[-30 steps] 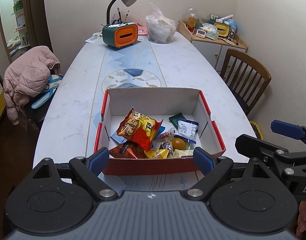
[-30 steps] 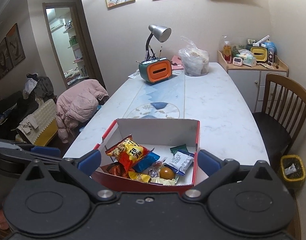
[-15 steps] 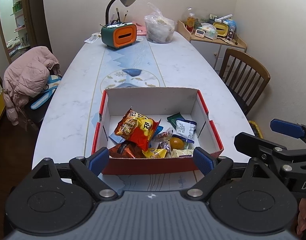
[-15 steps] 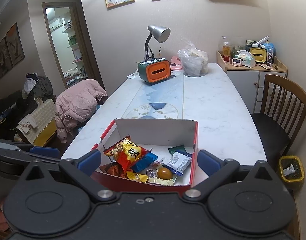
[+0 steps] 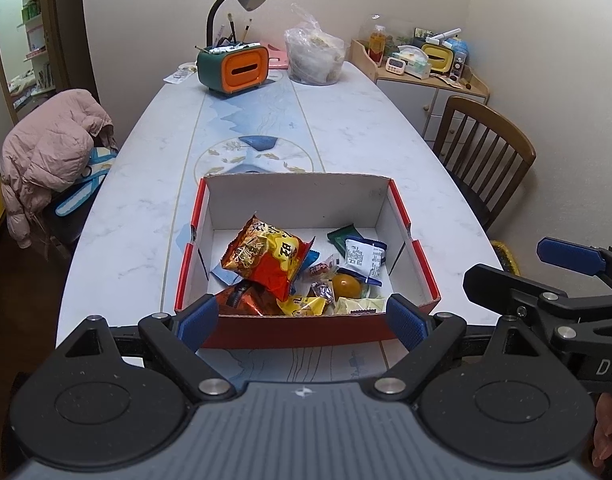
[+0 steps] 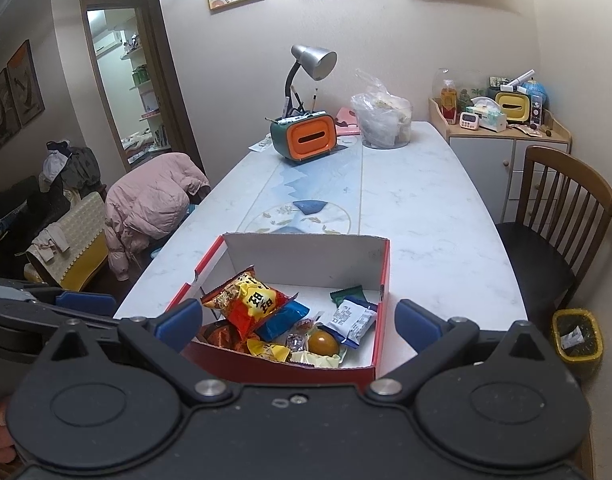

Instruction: Organize snacks

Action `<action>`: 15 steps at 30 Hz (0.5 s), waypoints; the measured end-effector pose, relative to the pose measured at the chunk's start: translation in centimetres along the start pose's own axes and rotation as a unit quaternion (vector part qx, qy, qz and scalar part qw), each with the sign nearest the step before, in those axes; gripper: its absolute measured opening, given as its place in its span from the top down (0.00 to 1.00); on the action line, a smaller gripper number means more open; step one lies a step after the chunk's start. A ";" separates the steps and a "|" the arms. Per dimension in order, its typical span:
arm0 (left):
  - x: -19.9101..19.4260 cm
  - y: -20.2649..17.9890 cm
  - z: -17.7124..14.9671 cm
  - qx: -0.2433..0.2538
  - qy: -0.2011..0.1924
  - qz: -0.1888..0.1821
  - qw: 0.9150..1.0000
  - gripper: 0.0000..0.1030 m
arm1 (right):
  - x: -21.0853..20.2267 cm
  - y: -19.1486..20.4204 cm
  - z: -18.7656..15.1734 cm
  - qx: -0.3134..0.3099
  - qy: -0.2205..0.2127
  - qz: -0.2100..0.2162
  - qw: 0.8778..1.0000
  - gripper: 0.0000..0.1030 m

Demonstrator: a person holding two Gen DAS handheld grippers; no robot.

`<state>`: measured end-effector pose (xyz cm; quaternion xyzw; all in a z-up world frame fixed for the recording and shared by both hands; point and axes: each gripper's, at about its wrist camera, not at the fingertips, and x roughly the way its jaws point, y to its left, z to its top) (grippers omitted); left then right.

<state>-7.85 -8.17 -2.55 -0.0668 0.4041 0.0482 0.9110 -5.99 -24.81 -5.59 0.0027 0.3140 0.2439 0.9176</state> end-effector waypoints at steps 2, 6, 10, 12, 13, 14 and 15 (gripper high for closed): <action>0.2 0.1 0.1 -0.003 0.003 -0.001 1.000 0.11 | 0.1 -0.1 0.1 0.000 0.003 0.000 1.000 0.00; 0.3 0.2 0.2 -0.005 0.003 -0.002 1.000 0.11 | 0.4 0.0 0.3 -0.001 0.008 0.000 1.000 0.00; 0.5 0.4 0.4 -0.009 0.005 -0.002 1.000 0.11 | 0.7 0.0 0.6 -0.004 0.011 0.001 1.000 0.00; 0.7 0.5 0.5 -0.010 0.007 -0.002 1.000 0.11 | 0.9 0.0 0.6 -0.005 0.013 0.001 1.000 0.00; 0.8 0.5 0.6 -0.010 0.008 -0.002 1.000 0.11 | 1.0 0.0 0.6 -0.005 0.013 0.001 1.000 0.00; 1.0 0.5 0.7 -0.010 0.010 -0.002 1.000 0.11 | 1.1 0.0 0.7 -0.005 0.015 0.002 1.000 0.00; 1.1 0.6 0.8 -0.010 0.011 -0.002 1.000 0.11 | 1.2 0.0 0.7 -0.004 0.016 0.002 1.000 0.00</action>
